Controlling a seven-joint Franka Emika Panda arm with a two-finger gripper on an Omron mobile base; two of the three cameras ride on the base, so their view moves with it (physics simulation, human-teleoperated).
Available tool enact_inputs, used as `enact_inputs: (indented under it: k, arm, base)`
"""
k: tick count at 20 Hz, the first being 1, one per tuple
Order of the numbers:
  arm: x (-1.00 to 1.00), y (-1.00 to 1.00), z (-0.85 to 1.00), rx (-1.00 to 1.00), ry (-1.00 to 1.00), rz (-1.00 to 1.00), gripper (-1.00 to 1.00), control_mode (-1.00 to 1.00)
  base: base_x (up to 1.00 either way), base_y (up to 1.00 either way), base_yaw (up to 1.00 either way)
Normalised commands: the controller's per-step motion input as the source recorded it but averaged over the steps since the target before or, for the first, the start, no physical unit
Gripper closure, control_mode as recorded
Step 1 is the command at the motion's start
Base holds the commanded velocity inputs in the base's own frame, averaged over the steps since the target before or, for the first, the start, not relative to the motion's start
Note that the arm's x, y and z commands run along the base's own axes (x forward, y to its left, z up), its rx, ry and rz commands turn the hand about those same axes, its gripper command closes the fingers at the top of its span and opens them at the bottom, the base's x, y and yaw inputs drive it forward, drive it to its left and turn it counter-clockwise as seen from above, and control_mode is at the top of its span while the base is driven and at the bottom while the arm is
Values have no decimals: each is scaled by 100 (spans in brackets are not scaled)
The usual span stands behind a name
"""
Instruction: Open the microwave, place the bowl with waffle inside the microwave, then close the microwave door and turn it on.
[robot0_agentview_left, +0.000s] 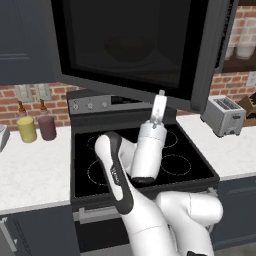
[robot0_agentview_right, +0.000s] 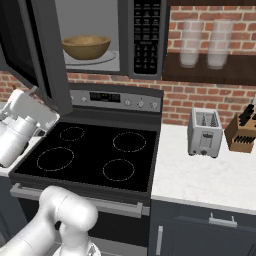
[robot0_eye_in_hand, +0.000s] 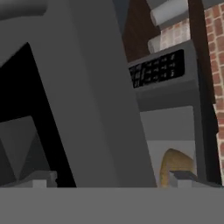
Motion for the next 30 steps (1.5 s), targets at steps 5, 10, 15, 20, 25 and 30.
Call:
enact_inputs:
  k: [5,10,15,20,25,30]
  arm:
    - [5,53,29,0,6,-5,-100,-100]
    - [0,50,23,0,12,-10,-100,-100]
    - [-15,36,2,0,16,-23,-100,-100]
    - [-22,22,0,0,13,-26,-100,-100]
    - [-6,17,0,0,9,-19,-100,-100]
    - [0,16,7,1,8,-15,-100,-100]
  base:
    - [0,0,0]
    - [0,0,0]
    - [0,0,0]
    - [0,0,0]
    - [0,0,0]
    - [0,0,0]
